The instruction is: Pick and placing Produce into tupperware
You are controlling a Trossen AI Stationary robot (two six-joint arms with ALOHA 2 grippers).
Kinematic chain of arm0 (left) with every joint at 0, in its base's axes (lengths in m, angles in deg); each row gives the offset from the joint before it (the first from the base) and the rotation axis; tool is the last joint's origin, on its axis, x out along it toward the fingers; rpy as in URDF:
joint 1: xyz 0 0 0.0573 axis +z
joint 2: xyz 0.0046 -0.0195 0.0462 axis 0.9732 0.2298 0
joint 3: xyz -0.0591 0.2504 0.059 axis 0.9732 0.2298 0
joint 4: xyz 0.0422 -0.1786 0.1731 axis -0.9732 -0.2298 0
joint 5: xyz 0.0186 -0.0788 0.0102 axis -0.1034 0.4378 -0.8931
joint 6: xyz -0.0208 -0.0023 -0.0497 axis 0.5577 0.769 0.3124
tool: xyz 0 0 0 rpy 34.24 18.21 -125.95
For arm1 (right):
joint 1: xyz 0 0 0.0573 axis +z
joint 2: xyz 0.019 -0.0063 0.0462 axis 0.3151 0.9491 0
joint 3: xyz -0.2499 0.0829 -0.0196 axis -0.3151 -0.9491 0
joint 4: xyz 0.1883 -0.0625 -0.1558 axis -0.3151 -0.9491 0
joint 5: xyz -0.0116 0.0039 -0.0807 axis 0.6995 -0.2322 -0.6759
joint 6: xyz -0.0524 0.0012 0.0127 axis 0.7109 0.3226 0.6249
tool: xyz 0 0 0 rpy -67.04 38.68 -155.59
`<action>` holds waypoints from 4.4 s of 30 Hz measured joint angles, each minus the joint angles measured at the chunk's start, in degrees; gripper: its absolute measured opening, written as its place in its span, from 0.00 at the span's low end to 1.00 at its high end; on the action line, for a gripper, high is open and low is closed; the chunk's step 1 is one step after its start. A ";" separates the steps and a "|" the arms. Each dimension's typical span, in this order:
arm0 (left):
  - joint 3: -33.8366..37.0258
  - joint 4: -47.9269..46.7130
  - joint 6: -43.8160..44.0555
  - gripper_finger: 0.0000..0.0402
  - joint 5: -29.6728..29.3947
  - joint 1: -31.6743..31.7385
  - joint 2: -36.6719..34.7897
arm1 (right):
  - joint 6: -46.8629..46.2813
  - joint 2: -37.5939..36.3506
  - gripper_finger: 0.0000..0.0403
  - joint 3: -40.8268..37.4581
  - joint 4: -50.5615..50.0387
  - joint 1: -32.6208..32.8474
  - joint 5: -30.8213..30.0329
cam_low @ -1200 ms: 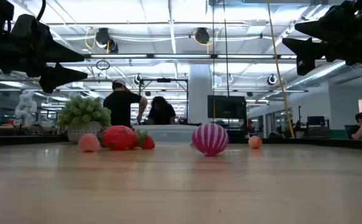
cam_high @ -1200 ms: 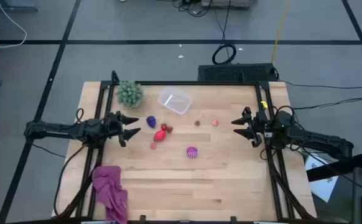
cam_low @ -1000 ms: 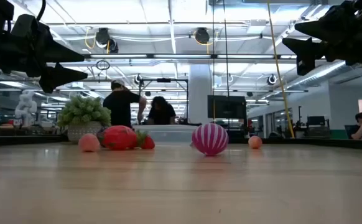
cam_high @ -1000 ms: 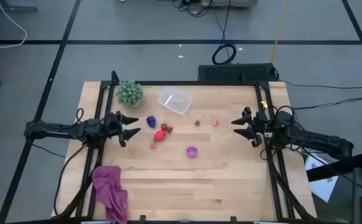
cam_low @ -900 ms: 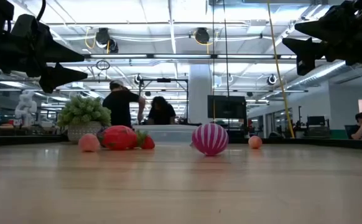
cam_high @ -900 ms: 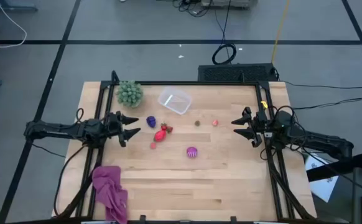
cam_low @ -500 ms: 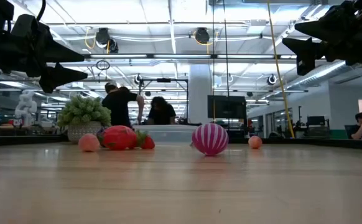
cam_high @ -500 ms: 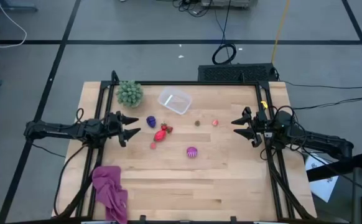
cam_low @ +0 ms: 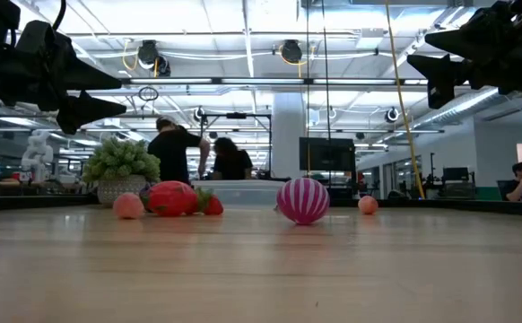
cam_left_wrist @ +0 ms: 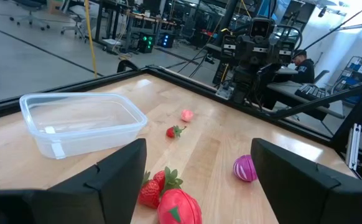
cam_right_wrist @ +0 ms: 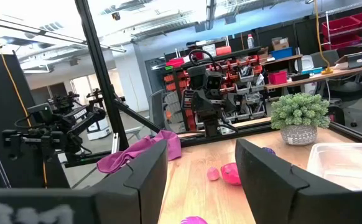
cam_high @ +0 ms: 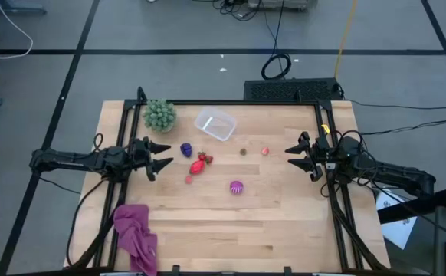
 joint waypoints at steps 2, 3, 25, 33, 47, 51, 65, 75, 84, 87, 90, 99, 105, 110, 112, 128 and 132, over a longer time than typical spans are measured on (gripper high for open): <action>0.00 0.02 0.00 0.73 0.01 0.00 0.00 | -0.01 -0.02 0.45 0.02 0.02 0.00 0.02; 0.01 0.02 0.00 0.73 0.00 0.00 0.00 | 0.00 0.00 0.45 0.02 0.01 0.00 0.02; 0.01 0.02 0.00 0.73 0.01 0.00 0.00 | 0.21 -0.01 0.45 0.02 0.01 0.00 0.00; 0.00 0.25 -0.30 0.73 -0.01 0.00 0.01 | -8.79 -0.01 0.45 0.02 0.02 0.00 0.00; 0.00 2.63 6.84 0.73 0.01 0.00 0.00 | -16.98 0.00 0.45 0.02 2.57 0.00 0.00; 0.01 2.79 11.42 0.73 0.00 0.00 0.00 | -14.34 0.00 0.45 0.00 6.74 0.00 0.00; -6.49 11.11 2.45 0.73 10.69 -0.48 0.00 | -9.17 5.85 0.45 6.84 31.98 6.62 -1.57; -23.20 -9.11 -7.96 0.73 6.61 -3.90 0.09 | 12.90 15.56 0.45 15.55 31.52 13.74 3.08; -23.53 -4.67 -12.33 0.73 -4.11 -3.87 0.13 | 18.95 17.33 0.45 15.64 32.43 13.97 3.02; -23.53 -3.95 -13.64 0.73 -4.34 -3.85 0.11 | 14.48 17.38 0.45 15.65 33.05 13.97 3.02; -23.51 -4.08 -15.00 0.73 -2.50 -3.85 0.11 | 10.04 17.35 0.45 15.66 33.55 13.97 3.02; -23.48 -6.28 -10.74 0.73 -7.82 -3.85 0.11 | 19.73 17.65 0.45 15.72 33.83 13.97 -0.62; -23.95 -5.27 -14.23 0.73 -7.57 -3.85 0.16 | 28.81 18.59 0.45 16.48 33.89 13.97 -1.58; -32.65 -9.77 -22.06 0.73 -10.63 -3.87 5.38 | 30.23 21.14 0.45 22.74 30.63 13.97 -1.83; -37.74 -16.01 -22.37 0.73 -14.55 -3.87 10.06 | 30.78 22.58 0.45 27.71 20.39 13.97 -3.87; -62.26 -68.29 13.79 0.73 -26.15 -3.85 45.75 | 31.90 44.54 0.45 61.75 -57.16 13.97 -41.86; -62.26 -72.14 19.14 0.73 -23.82 -3.79 50.74 | 26.73 47.27 0.45 61.86 -66.87 13.92 -45.70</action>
